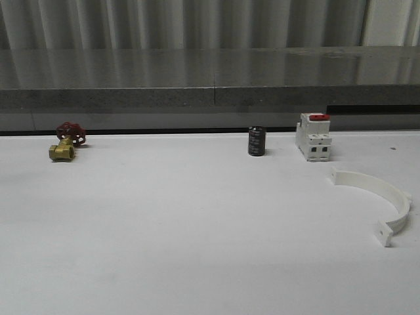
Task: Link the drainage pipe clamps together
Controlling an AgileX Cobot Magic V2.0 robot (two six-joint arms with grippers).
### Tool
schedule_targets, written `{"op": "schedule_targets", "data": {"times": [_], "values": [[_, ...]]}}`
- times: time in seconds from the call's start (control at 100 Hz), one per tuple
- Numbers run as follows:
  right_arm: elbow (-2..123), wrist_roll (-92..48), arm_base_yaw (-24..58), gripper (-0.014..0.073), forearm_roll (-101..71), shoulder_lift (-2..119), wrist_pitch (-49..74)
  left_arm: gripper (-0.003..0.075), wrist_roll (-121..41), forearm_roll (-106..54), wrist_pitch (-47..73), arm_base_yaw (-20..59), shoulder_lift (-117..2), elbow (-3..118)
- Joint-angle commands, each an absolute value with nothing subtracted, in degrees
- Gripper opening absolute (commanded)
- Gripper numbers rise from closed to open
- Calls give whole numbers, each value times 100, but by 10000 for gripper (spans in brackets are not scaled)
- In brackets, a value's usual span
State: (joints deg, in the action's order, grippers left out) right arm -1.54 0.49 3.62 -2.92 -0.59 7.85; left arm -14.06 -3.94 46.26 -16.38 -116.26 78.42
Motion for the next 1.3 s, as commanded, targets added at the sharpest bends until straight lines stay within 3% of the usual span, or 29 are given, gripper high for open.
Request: {"op": "schedule_targets", "data": {"times": [0.0,0.22,0.34,0.69,1.09,1.29], "values": [[-60,0,345,-68,-286,-168,323,503,-1412,-424,4537,-1652,-11345,8000],[-60,0,345,-68,-286,-168,323,113,-1412,-457,4610,-1652,-11345,8000],[-60,0,345,-68,-286,-168,323,-1,-1412,-470,4663,-1652,-11223,8000],[-60,0,345,-68,-286,-168,323,-11,-943,-830,5434,-977,-10109,7804],[-60,0,345,-68,-286,-168,323,-10,787,-839,4645,1623,-9735,7270],[-60,0,345,-68,-286,-168,323,-10,1563,-745,4050,2416,-10188,7306]]}}
